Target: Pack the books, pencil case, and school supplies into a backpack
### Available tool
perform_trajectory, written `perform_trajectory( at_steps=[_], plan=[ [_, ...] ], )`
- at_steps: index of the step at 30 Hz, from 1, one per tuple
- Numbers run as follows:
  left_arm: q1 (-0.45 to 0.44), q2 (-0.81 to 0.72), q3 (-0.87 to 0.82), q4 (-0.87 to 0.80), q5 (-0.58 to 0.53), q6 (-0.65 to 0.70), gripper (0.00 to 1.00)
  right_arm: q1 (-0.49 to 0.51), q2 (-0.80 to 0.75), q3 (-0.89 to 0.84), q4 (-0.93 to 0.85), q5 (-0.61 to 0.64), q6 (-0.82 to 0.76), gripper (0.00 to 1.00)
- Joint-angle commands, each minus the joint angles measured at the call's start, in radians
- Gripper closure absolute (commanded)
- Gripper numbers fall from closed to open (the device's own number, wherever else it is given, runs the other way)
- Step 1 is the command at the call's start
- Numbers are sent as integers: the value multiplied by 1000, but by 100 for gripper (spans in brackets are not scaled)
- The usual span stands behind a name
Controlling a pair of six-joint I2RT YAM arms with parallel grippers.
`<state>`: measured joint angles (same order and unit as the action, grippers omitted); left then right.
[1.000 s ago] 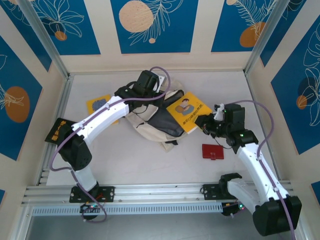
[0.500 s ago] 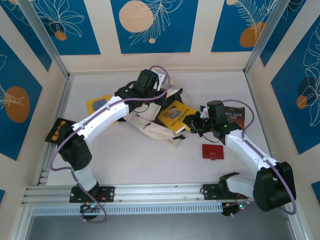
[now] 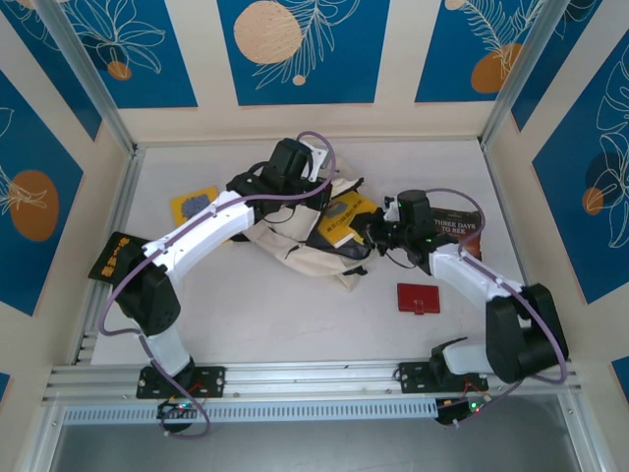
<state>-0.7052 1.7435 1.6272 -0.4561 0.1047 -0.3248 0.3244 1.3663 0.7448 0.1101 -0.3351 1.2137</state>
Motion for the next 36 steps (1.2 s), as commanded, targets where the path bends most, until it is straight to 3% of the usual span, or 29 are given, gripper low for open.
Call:
perform_trajectory(
  at_steps=[1, 12, 17, 22, 24, 31, 36],
  plan=[
    [-2, -48, 56, 45, 73, -19, 100, 17, 78, 77, 218, 17, -8, 96],
    [-3, -45, 47, 72, 95, -41, 100, 73, 324, 157, 409, 53, -22, 95],
    [-3, -25, 55, 73, 90, -68, 100, 147, 378, 185, 433, 222, -42, 95],
    [-1, 5, 87, 49, 78, -71, 100, 167, 526, 271, 494, 268, 27, 91],
    [1, 15, 92, 38, 62, -68, 100, 168, 555, 301, 462, 284, 36, 85],
    [4, 34, 76, 15, 6, -76, 100, 159, 415, 202, 282, 324, -31, 40],
    [7, 34, 47, 26, -2, -99, 100, 121, 200, 45, 118, 264, -126, 31]
  ],
)
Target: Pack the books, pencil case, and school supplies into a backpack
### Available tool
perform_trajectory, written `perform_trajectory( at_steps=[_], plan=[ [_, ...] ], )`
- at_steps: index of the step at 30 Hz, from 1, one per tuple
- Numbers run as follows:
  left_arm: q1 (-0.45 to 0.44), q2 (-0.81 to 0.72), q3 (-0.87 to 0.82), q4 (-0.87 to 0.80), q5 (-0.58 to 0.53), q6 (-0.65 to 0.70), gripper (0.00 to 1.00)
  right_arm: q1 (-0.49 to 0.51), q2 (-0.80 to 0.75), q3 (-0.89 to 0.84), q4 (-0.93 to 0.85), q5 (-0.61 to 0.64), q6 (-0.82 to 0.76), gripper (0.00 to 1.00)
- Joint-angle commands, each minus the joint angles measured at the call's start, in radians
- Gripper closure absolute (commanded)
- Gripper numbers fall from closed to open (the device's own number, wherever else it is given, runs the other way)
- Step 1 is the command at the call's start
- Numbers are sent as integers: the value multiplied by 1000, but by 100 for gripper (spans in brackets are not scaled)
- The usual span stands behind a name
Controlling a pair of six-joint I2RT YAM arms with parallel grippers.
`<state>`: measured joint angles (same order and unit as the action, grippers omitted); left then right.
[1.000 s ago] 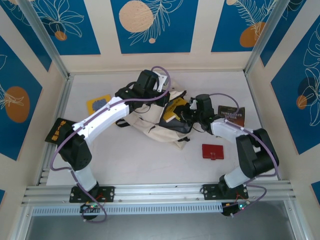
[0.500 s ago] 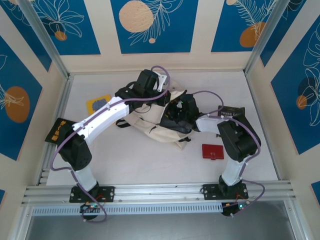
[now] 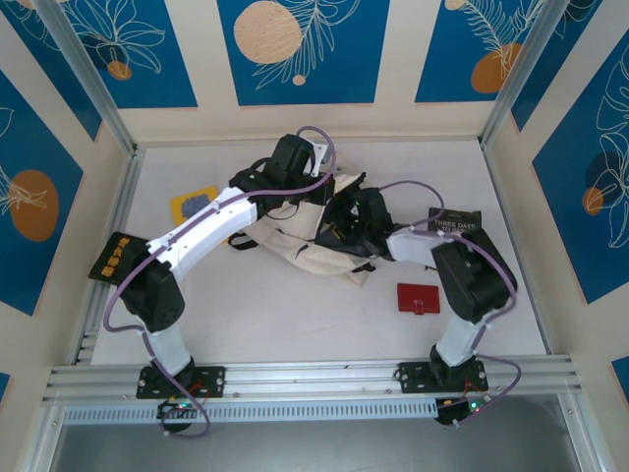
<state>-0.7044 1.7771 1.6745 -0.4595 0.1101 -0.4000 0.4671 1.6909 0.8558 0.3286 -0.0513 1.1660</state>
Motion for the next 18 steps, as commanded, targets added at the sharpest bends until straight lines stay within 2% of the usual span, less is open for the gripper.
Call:
perform_trajectory(
  at_steps=[1, 3, 5, 10, 13, 16, 18],
  plan=[
    [5, 0, -7, 28, -4, -22, 99, -31, -173, -113, -122, -20, -91, 31],
    [6, -6, -31, 28, -6, -21, 93, -49, -269, -173, -192, 1, -109, 31],
    [6, -14, -61, 31, -19, -31, 82, -62, -367, -205, -301, 54, -148, 31],
    [24, -52, -158, 42, -47, -85, 43, -72, -563, -192, -631, 310, -249, 30],
    [53, -83, -232, 42, -89, -143, 30, -80, -645, -172, -712, 365, -301, 28],
    [94, -112, -321, 35, -146, -224, 23, -80, -663, -114, -740, 353, -362, 26],
    [123, -116, -386, 38, -171, -287, 23, -76, -642, -67, -735, 317, -403, 25]
  ],
)
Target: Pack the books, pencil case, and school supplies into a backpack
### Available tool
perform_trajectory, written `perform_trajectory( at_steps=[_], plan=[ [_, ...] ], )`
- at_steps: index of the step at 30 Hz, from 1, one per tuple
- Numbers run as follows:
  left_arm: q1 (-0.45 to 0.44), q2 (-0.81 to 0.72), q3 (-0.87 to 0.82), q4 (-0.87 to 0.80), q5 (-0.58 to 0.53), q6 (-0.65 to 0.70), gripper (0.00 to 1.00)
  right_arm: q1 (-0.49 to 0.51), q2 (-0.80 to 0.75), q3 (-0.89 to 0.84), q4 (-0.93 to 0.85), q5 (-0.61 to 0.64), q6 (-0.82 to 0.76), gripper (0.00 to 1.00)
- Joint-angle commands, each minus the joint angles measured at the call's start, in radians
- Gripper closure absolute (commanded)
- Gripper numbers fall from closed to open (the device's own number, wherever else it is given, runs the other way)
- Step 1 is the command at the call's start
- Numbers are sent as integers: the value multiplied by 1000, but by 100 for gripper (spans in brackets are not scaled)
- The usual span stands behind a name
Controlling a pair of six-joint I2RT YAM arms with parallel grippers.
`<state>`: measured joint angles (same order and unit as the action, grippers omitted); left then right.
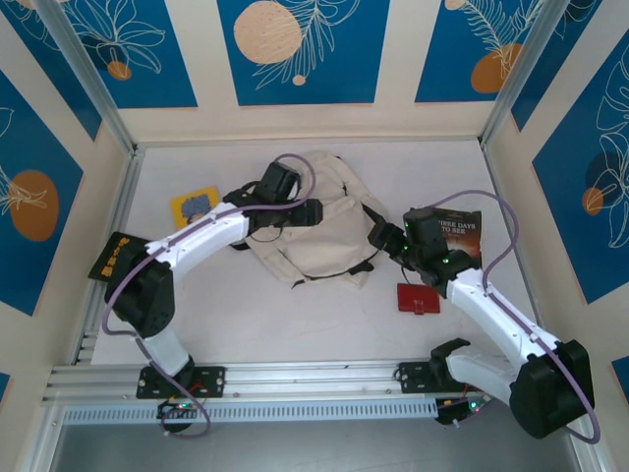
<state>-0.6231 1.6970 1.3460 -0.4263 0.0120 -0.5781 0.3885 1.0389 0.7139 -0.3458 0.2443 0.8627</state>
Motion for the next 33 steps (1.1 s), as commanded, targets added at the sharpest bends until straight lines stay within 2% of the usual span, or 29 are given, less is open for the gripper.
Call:
perform_trajectory(
  at_steps=[1, 7, 11, 21, 24, 28, 33],
  plan=[
    [58, -31, -87, 7, -73, -140, 22, 5, 25, 100, -54, -3, -115, 25],
    [85, 51, -160, 71, -25, -215, 24, 25, 170, 191, 9, -160, -130, 24],
    [85, 136, -119, 92, 9, -206, 28, 46, 233, 216, 21, -189, -115, 24],
    [85, 389, 153, 94, 163, -78, 36, 67, 262, 202, 27, -208, -84, 25],
    [86, 437, 268, 33, 160, -41, 36, 67, 263, 201, 17, -203, -85, 24],
    [103, 384, 314, -45, 103, -8, 29, 65, 247, 208, -12, -182, -97, 24],
    [191, 220, 197, -74, 17, -2, 22, 64, 234, 205, -22, -175, -113, 22]
  ],
)
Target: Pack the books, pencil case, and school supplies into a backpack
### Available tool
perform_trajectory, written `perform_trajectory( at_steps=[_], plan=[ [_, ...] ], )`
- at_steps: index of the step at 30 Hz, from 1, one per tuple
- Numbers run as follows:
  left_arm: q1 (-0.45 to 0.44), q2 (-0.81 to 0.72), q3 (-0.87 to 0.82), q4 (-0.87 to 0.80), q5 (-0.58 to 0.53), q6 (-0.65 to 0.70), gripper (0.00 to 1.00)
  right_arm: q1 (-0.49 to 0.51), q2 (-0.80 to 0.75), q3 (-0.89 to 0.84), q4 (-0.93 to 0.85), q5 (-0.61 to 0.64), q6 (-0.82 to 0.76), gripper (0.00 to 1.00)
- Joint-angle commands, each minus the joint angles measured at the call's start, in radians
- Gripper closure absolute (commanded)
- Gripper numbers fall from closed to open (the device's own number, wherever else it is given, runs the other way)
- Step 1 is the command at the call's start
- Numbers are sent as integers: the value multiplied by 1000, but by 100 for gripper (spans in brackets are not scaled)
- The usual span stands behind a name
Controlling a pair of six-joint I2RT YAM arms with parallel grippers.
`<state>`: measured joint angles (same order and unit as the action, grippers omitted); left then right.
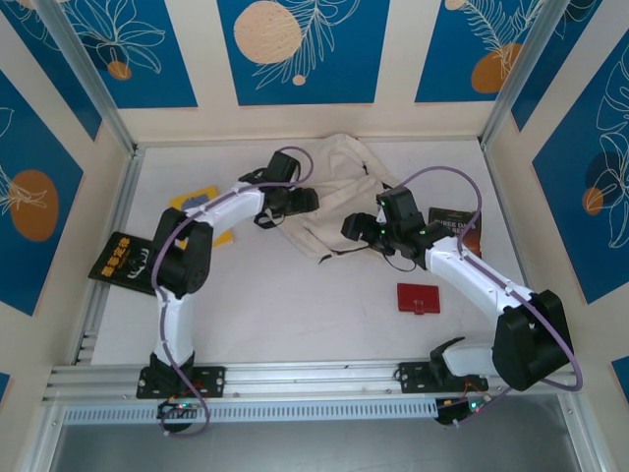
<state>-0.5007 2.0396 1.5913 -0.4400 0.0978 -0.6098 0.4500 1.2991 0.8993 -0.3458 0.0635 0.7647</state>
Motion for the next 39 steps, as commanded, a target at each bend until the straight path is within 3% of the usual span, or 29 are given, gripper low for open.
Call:
perform_trajectory(
  at_steps=[1, 5, 15, 21, 27, 34, 39],
  plan=[
    [95, -151, -83, -63, -86, 30, 21, 3, -23, 20, -19, 0, -16, 21],
    [193, -214, -185, -97, -128, 40, 7, 5, -1, 21, 4, -33, -12, 19],
    [350, -182, -256, -162, -209, 66, 4, 28, 41, 53, 15, -60, 5, 19],
    [350, -103, -240, -221, -247, 43, 19, 50, 73, 67, 13, -63, 15, 19],
    [331, -88, -276, -258, -271, 37, 23, 68, 92, 79, 10, -59, 21, 20],
    [288, -99, -360, -245, -135, 45, 33, 73, 102, 87, 7, -59, 31, 20],
    [233, -133, -444, -216, -50, 10, 34, 75, 100, 81, 4, -56, 37, 21]
  ],
)
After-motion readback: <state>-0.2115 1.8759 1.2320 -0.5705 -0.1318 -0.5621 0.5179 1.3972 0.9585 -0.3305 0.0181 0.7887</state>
